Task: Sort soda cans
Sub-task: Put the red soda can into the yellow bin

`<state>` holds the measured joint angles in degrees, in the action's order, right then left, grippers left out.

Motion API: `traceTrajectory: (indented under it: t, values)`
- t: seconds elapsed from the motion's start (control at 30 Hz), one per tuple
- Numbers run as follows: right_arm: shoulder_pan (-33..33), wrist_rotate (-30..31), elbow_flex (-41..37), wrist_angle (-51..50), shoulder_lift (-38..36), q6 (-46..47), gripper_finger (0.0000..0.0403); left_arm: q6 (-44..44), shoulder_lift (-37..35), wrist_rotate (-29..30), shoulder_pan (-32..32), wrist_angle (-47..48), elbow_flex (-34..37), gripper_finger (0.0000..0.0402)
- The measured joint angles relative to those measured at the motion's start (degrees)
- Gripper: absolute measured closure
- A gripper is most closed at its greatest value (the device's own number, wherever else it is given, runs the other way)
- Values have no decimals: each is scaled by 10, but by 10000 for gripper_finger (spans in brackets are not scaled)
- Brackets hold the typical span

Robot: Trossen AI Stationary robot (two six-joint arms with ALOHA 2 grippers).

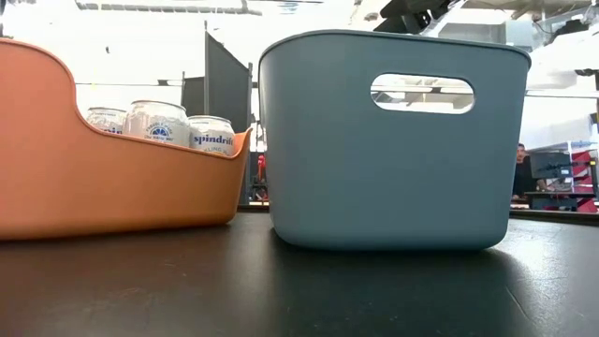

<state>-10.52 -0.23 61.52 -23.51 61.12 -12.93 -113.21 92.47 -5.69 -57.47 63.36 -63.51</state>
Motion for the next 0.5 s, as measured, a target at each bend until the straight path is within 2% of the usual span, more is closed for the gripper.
traceTrajectory:
  t: [0.3,0.5]
  values:
    - [0,0,0,0,0,0,35,-14,-20,-2,13,1,-23,93]
    - [0,0,0,-1,0,0,35,-38,-51,13,23,79,-75,93]
